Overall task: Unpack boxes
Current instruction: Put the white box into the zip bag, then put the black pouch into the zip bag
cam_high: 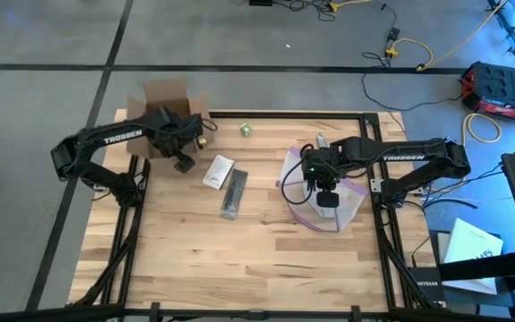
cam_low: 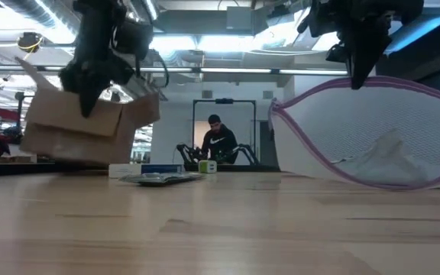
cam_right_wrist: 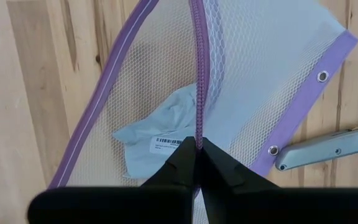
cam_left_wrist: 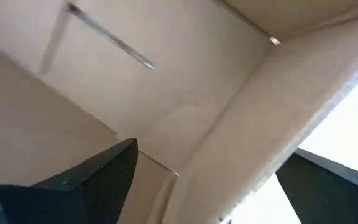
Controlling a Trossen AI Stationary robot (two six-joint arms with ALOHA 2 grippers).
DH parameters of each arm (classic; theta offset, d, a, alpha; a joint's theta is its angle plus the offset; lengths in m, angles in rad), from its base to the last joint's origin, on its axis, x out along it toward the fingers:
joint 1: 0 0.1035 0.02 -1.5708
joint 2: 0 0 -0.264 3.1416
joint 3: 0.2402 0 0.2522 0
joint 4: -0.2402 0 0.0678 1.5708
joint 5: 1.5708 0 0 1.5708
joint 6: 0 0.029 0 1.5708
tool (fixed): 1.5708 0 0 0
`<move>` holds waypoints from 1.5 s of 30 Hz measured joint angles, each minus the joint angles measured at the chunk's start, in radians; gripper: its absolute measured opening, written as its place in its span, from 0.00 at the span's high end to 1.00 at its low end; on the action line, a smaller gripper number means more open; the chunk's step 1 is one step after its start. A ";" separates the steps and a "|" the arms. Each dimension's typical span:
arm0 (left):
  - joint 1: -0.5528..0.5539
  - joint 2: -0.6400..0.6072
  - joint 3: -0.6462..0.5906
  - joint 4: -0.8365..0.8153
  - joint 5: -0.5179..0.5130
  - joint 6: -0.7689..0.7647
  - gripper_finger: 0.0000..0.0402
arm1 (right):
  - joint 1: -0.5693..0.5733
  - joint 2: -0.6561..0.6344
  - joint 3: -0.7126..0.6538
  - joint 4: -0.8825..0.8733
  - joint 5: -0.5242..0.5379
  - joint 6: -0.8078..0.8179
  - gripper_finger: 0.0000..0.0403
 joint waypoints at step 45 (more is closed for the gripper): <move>-0.625 0.108 0.098 0.684 -0.102 -0.385 0.13 | 0.000 0.000 0.000 0.019 -0.007 -0.006 1.00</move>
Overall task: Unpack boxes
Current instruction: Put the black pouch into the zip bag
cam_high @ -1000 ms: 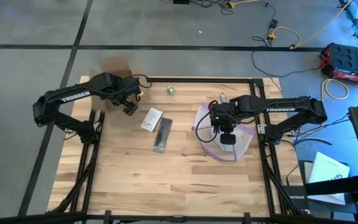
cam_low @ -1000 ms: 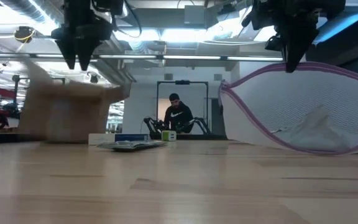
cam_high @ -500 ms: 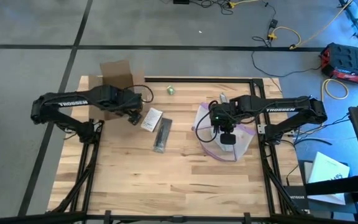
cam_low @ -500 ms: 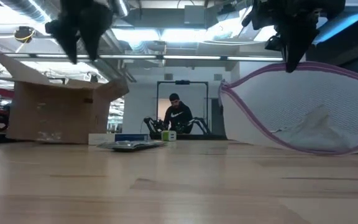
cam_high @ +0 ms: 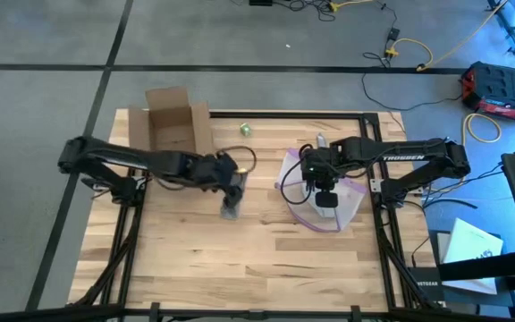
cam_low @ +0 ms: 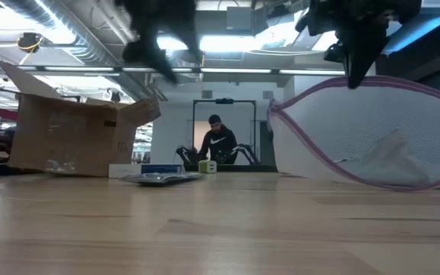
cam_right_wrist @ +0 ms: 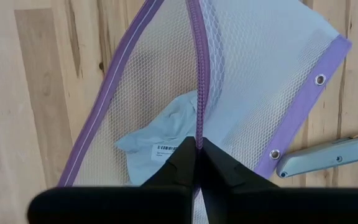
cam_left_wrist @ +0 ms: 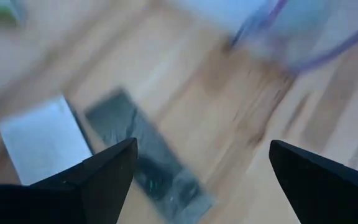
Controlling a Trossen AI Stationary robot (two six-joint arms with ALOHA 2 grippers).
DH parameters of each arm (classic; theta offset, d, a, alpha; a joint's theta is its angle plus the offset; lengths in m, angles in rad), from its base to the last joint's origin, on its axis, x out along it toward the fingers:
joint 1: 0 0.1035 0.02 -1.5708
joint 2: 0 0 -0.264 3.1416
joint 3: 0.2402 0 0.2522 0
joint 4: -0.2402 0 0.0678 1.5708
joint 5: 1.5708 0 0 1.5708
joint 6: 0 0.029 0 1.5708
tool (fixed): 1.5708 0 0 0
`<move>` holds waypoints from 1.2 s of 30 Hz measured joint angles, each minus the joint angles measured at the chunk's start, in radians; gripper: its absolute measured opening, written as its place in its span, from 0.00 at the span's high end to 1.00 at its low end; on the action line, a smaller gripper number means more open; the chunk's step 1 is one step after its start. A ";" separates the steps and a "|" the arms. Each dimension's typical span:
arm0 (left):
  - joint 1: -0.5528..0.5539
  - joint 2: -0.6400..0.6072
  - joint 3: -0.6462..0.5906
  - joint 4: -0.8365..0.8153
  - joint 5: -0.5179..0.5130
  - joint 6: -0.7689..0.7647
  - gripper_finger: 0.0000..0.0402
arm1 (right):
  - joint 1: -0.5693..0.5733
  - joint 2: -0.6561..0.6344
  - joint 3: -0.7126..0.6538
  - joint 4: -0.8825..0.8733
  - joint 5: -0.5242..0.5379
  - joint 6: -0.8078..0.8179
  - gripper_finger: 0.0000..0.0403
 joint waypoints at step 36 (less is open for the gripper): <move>0.011 0.372 -0.062 0.040 0.047 -0.354 0.19 | 0.000 0.000 0.000 0.030 0.000 0.026 1.00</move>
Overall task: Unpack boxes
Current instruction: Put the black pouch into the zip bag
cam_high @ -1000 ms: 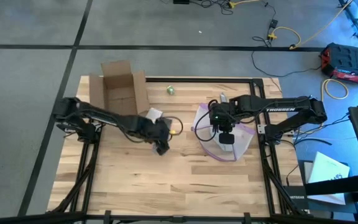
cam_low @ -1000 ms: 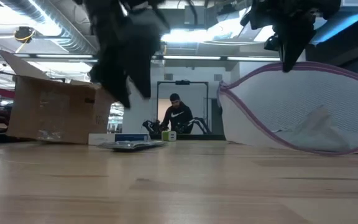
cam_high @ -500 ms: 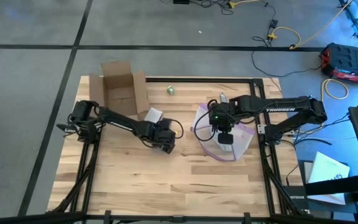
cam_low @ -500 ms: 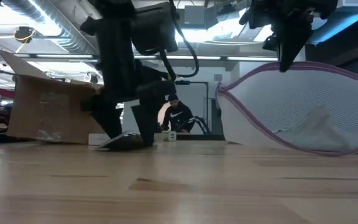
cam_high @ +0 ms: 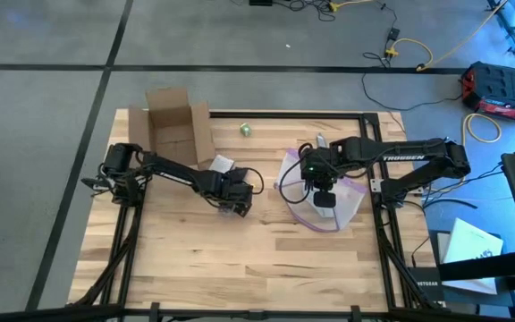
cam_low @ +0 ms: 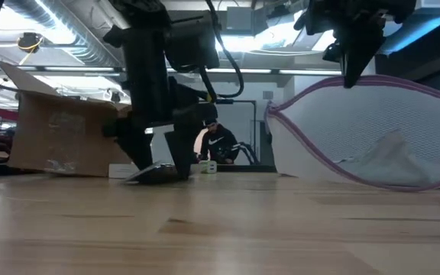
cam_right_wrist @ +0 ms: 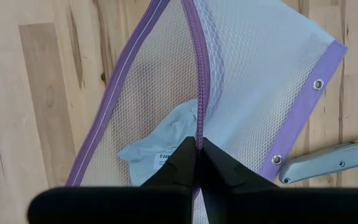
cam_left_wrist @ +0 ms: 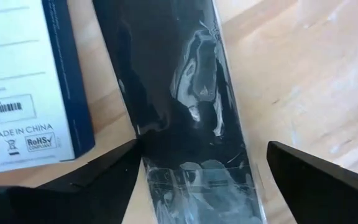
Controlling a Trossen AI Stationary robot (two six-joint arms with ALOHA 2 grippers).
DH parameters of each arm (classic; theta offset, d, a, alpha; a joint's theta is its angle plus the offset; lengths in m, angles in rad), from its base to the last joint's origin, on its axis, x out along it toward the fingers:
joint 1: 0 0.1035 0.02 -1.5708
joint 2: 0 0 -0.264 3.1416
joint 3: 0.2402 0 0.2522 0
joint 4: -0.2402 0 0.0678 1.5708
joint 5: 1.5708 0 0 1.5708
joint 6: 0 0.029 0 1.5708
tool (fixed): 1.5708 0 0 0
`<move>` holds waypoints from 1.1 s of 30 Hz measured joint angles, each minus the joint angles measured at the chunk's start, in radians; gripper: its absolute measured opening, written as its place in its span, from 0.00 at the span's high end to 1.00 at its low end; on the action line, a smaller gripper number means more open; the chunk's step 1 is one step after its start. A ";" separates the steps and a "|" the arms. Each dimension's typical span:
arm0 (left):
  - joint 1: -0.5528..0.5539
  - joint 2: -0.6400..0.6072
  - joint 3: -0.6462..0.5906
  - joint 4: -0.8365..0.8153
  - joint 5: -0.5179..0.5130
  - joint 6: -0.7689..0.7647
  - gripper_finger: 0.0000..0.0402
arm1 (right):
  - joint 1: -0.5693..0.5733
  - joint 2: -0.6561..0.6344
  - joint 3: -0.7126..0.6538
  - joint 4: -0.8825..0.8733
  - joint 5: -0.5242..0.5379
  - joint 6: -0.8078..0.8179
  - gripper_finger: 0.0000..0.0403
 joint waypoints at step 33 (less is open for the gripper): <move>-0.148 -0.069 0.153 -0.033 0.232 0.175 0.95 | 0.000 0.000 0.000 -0.012 0.000 -0.006 1.00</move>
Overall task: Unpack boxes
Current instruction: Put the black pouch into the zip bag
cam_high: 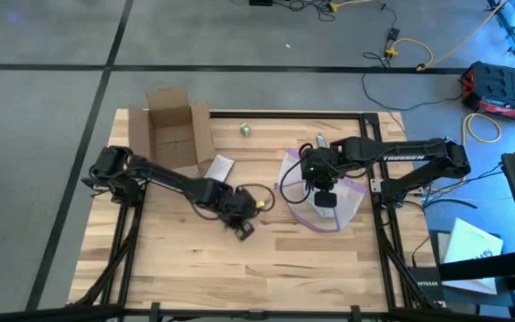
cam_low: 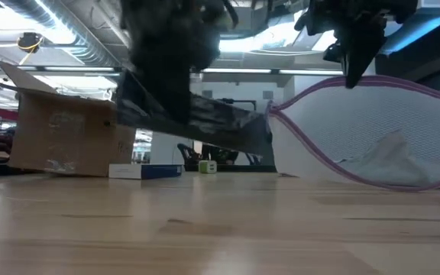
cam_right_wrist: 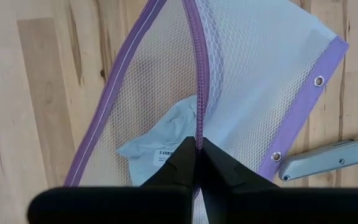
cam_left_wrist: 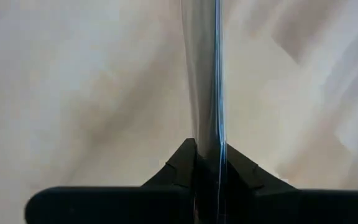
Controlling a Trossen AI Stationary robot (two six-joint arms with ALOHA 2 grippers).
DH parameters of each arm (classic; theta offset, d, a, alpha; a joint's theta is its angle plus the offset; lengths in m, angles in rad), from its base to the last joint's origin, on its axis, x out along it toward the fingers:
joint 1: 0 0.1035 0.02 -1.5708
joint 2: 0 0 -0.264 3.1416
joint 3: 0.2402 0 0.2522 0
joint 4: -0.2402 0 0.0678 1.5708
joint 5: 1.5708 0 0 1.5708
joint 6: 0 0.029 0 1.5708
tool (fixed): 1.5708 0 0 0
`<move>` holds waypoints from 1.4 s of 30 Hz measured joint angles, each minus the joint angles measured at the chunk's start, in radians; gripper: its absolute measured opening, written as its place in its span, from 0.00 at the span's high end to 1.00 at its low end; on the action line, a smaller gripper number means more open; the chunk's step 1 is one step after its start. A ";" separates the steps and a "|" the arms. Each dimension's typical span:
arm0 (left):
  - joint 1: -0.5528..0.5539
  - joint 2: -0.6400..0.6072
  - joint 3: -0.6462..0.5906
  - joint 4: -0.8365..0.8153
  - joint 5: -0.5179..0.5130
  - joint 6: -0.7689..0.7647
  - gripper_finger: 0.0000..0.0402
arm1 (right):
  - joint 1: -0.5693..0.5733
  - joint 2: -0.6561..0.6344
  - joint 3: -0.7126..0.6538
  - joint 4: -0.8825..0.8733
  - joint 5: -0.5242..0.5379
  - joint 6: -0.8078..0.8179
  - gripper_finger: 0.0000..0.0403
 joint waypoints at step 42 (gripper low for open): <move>0.090 0.356 -0.001 1.279 0.050 -0.907 0.93 | 0.000 0.000 0.000 -0.019 0.011 -0.024 1.00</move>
